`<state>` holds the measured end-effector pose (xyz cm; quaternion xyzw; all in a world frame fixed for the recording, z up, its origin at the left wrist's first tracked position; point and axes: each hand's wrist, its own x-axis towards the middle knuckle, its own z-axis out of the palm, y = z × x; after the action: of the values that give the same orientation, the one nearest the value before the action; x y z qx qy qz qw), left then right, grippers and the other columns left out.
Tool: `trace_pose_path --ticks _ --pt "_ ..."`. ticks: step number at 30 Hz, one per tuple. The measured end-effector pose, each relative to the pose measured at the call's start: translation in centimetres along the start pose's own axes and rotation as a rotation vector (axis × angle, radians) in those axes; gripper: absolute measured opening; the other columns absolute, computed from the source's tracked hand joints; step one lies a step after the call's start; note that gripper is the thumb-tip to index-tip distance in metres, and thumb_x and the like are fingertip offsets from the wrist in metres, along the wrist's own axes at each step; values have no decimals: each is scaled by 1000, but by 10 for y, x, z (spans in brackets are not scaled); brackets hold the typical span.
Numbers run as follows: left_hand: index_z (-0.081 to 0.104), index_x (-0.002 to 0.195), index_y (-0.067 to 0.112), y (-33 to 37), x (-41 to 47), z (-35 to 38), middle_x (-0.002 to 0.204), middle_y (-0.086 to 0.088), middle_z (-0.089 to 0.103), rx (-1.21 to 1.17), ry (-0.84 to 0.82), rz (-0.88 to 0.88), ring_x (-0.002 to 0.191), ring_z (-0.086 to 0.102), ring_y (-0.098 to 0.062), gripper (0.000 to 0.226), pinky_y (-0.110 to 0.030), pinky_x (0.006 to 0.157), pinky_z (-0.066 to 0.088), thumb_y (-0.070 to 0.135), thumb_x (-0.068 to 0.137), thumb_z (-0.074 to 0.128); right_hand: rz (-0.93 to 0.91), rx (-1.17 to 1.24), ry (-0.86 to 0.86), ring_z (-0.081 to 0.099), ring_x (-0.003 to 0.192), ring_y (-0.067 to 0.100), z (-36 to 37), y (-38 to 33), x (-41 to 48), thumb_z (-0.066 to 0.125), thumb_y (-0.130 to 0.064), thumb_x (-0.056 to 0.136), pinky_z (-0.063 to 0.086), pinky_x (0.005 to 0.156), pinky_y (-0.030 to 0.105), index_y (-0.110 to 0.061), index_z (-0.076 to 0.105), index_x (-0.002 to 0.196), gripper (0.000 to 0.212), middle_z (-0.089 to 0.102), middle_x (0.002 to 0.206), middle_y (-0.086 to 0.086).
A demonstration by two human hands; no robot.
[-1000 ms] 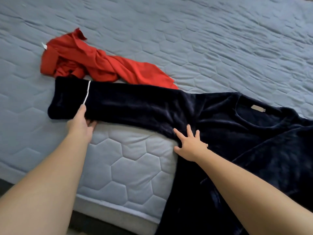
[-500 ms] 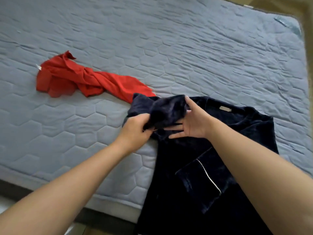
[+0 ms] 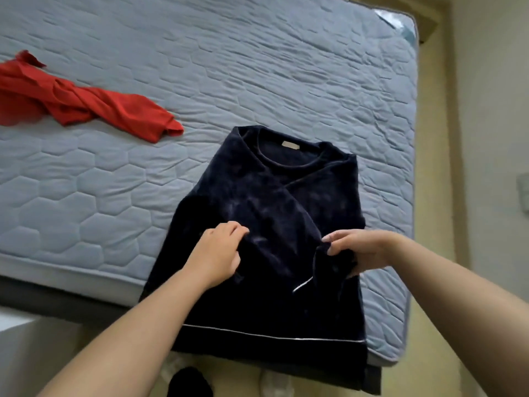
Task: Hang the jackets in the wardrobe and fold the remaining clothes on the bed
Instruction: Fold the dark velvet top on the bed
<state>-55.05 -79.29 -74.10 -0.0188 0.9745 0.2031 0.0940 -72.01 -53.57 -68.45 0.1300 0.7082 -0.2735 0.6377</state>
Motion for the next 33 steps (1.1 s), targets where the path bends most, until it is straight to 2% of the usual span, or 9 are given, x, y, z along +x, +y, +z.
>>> trace_pose_path --ticks 4,9,12,14,16,21,25,29,33 --pt "48 128 18 -5 6 39 127 -2 51 -183 -78 -444 114 51 -22 42 -36 92 42 21 87 53 102 -274 227 40 128 26 -11 40 31 68 -31 82 43 87 41 -33 43 135 59 45 135 1" --pt "52 127 8 -38 38 61 123 -9 59 -763 97 -933 112 56 -25 40 -28 97 41 16 88 55 -148 -216 348 51 100 14 10 11 81 67 -28 82 43 70 29 -25 53 128 48 56 115 -2" --pt "49 130 7 -62 66 69 121 -8 58 -1241 221 -1083 106 57 -22 39 -37 90 48 16 92 54 -343 -215 428 55 100 13 21 -28 114 66 -19 83 44 71 19 -16 57 125 43 59 123 4" --pt "53 121 10 -75 83 70 118 -6 59 -1560 291 -1107 102 58 -19 27 -36 80 48 16 95 52 -438 -227 502 55 113 15 27 -56 133 65 -16 82 44 91 22 -16 58 124 42 57 128 6" --pt "57 114 14 -85 97 71 112 -4 62 -1780 333 -1088 98 60 -17 20 -35 76 48 18 95 53 -499 -226 535 52 120 16 34 -83 150 63 -15 82 40 97 23 -18 57 125 43 55 130 4" --pt "62 105 15 -108 116 76 103 -2 69 -1965 349 -1064 94 65 -17 15 -33 72 52 21 91 59 -567 -235 609 51 118 15 45 -137 191 61 -17 82 35 90 20 -19 55 126 45 55 128 0" --pt "65 106 15 -122 123 79 101 -4 73 -2085 235 -974 90 70 -17 19 -32 71 55 24 91 59 -558 -142 619 56 104 15 49 -175 217 62 -25 83 43 86 24 -19 49 130 49 54 116 -3" --pt "66 107 15 -130 120 85 104 -3 73 -2217 128 -870 90 70 -15 22 -32 76 53 26 94 53 -537 -76 604 64 85 16 54 -224 227 61 -34 85 53 81 32 -22 62 88 13 68 95 0" --pt "63 117 14 -146 117 86 112 -5 70 -2366 127 -786 98 69 -18 31 -32 75 55 31 96 47 -548 -76 567 64 96 29 58 -276 237 60 -21 87 51 92 44 -16 65 97 13 68 101 11"
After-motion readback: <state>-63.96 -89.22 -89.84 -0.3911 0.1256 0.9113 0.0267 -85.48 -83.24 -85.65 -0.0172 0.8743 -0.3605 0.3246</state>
